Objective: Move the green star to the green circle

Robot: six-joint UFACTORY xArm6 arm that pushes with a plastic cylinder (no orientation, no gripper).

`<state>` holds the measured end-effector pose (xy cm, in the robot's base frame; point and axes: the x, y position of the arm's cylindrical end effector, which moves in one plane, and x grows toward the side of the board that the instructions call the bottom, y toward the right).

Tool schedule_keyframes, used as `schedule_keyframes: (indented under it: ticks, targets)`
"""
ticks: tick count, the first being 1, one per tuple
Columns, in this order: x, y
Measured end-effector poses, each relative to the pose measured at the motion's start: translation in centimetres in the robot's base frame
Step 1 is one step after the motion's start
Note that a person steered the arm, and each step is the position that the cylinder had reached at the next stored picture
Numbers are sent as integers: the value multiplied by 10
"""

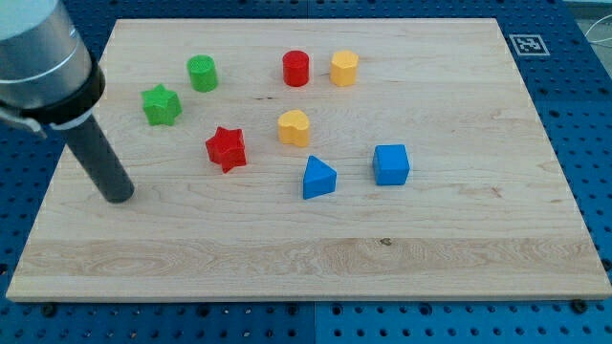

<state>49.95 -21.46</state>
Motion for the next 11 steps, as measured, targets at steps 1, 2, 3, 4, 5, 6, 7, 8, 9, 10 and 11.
schedule_keyframes:
  ticks: [1,2,3,4,5,6,7,8,9,10,11]
  targets:
    - [-36,2]
    - [-56,10]
    - [-69,30]
    - [-80,39]
    - [-92,40]
    - [-79,29]
    - [-77,8]
    - [-91,6]
    - [-127,8]
    - [-143,13]
    - [-144,13]
